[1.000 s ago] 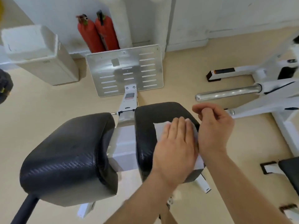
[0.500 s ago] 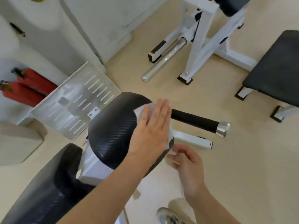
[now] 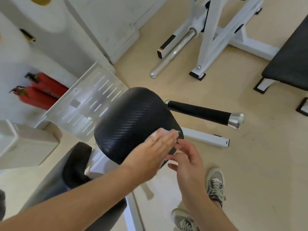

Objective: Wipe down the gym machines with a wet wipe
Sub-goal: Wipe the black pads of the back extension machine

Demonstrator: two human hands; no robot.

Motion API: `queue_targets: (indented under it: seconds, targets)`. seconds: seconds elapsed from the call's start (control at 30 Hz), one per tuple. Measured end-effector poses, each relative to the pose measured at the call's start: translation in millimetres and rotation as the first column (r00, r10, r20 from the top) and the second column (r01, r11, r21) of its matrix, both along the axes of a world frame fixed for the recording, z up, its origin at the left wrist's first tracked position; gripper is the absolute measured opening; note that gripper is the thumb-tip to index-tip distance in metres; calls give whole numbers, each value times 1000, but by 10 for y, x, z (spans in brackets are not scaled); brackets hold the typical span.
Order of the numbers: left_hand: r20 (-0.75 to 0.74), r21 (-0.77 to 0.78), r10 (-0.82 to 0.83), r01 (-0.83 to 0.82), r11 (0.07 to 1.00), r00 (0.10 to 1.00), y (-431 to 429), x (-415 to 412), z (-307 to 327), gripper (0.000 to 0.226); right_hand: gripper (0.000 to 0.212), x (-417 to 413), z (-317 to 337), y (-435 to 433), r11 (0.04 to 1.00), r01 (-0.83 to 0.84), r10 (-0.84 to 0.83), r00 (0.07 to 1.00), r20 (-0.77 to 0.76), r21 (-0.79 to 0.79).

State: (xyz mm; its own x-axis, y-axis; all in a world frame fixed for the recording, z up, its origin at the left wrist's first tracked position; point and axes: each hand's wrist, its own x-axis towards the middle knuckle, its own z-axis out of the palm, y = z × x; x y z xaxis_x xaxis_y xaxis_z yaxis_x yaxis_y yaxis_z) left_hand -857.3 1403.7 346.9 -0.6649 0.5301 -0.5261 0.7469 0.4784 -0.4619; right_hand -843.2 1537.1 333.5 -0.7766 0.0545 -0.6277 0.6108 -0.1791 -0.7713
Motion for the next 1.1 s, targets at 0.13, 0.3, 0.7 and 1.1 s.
queue_targets:
  seconds: [0.13,0.3,0.7,1.1]
  targets:
    - [140,-4,-97,98,995,985,112,116,-287,65,31,87,-93,-80,986,67,-67,998,-7,153]
    - [41,59,10,-12,998,999,-195,251,19,68,37,286,20,-233,983,30,-12,995,-101,180]
    - [146,816,974,-577,-19,174,-313,-25,230,57,36,0,212,-635,884,-119,422,619,-662,452]
    - [494,870,869,24,-493,-42,122,136,-11,62,32,-574,465,-505,722,-238,692,257,-675,650]
